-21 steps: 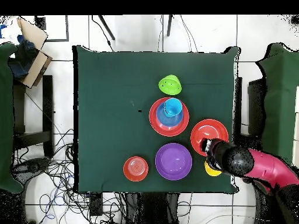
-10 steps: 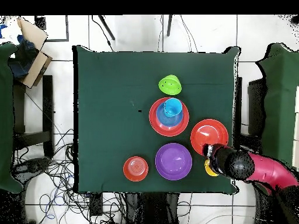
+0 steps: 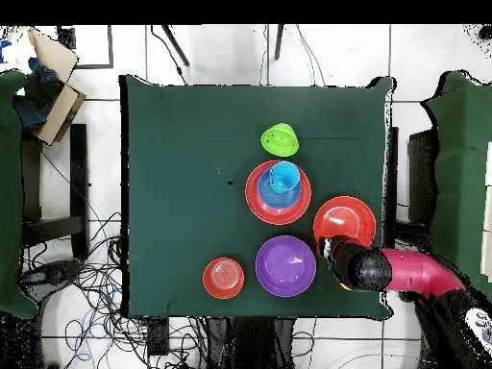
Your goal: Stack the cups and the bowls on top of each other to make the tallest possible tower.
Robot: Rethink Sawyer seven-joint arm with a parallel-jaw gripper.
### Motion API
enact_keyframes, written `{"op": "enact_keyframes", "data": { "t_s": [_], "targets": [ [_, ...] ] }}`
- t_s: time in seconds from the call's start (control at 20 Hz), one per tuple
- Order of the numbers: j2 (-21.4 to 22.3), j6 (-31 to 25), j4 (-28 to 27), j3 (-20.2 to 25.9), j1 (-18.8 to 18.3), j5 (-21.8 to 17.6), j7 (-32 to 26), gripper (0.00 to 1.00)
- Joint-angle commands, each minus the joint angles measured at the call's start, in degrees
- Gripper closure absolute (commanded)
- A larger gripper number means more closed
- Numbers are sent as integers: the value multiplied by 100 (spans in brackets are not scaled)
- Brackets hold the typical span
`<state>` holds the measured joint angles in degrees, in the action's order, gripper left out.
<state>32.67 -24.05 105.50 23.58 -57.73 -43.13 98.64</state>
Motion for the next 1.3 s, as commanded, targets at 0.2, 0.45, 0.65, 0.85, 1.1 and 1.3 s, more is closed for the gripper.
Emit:
{"op": "enact_keyframes", "data": {
  "t_s": [0.2,0.45,0.65,0.85,1.1,1.3],
  "targets": [
    [-598,701,-671,16,508,-782,-109,0],
    [-662,923,-764,-258,818,-837,242,0],
    [-711,1072,-822,-473,1043,-787,398,0],
    [-662,1058,-728,-459,1027,-641,264,0],
    [-652,1082,-708,-482,1047,-569,222,0],
    [-561,991,-602,-365,926,-480,88,0]
  ]
}}
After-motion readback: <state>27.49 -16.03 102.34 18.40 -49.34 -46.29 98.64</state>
